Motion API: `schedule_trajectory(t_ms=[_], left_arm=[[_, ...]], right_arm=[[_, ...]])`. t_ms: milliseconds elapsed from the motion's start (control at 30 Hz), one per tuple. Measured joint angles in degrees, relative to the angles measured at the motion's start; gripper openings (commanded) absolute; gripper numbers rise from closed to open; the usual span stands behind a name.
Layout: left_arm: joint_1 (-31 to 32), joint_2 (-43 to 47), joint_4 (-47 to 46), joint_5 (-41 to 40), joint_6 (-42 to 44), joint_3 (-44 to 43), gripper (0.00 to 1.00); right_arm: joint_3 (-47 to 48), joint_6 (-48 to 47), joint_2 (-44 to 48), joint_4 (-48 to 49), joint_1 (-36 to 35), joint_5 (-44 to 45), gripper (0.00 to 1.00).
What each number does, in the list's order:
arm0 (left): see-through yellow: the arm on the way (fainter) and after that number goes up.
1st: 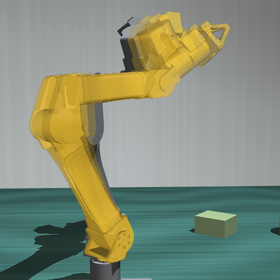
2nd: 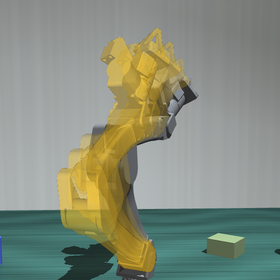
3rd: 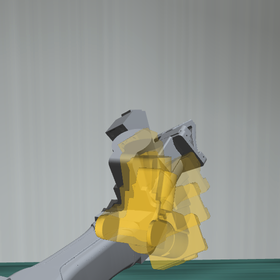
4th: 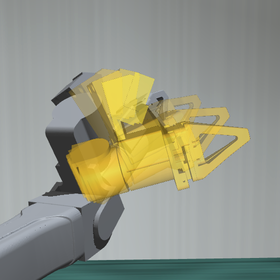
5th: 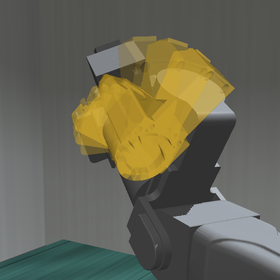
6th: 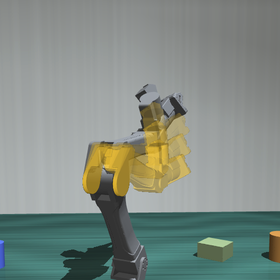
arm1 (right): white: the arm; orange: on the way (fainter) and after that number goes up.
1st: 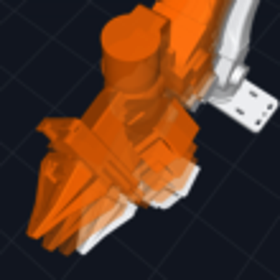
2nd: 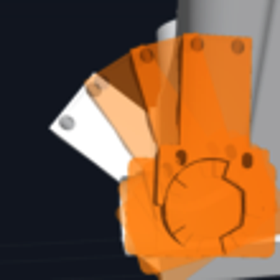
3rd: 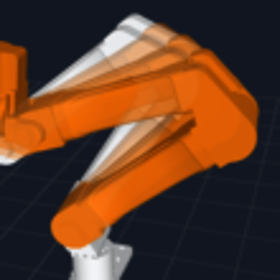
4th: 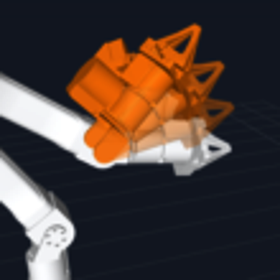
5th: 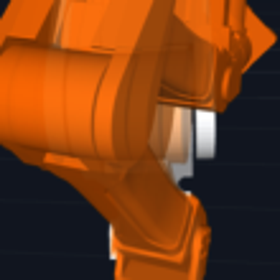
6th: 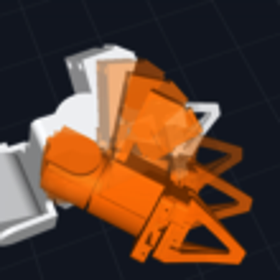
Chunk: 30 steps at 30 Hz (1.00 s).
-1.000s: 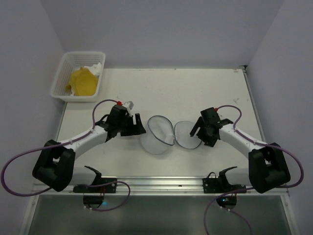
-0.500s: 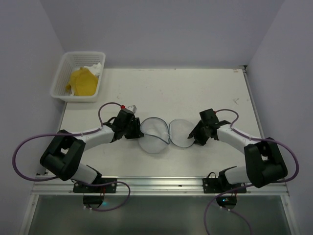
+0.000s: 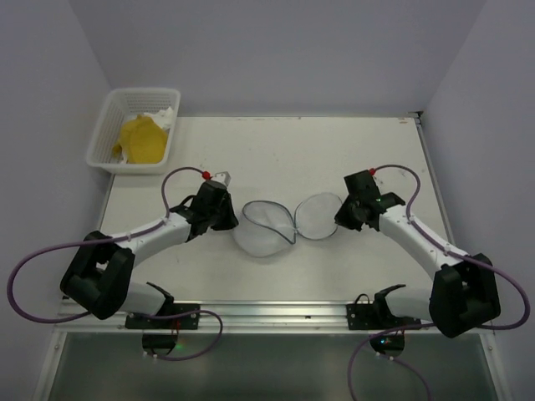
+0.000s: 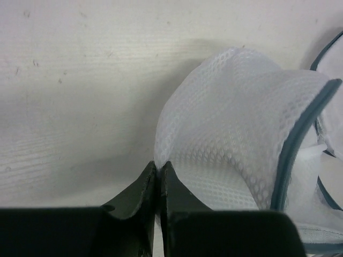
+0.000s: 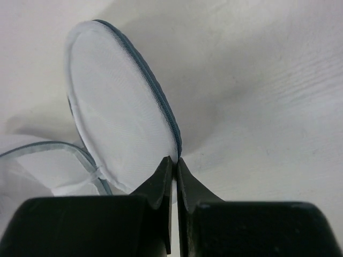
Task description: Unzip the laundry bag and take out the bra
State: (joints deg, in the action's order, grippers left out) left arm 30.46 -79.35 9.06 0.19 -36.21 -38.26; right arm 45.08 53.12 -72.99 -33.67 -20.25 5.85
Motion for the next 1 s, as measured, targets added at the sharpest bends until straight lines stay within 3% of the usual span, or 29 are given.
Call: schedule_trajectory(t_ms=[100,500,1000], left_arm=[[0.17,0.04,0.24,0.07,0.28,-2.75,0.00],[4.96,-4.72,-1.73,2.32,-1.51,-12.33,0.00],[6.82,-12.96,-8.20,3.87,-5.51,-10.56,0.00]], right_arm=[[5.51,-3.78,1.03,-3.10,-1.70,4.04,0.00],[17.84,-16.11,-1.73,-7.19,-16.50,9.81,0.00],[24.98,-26.32,-12.59,-5.18,-29.16,8.28,0.00]])
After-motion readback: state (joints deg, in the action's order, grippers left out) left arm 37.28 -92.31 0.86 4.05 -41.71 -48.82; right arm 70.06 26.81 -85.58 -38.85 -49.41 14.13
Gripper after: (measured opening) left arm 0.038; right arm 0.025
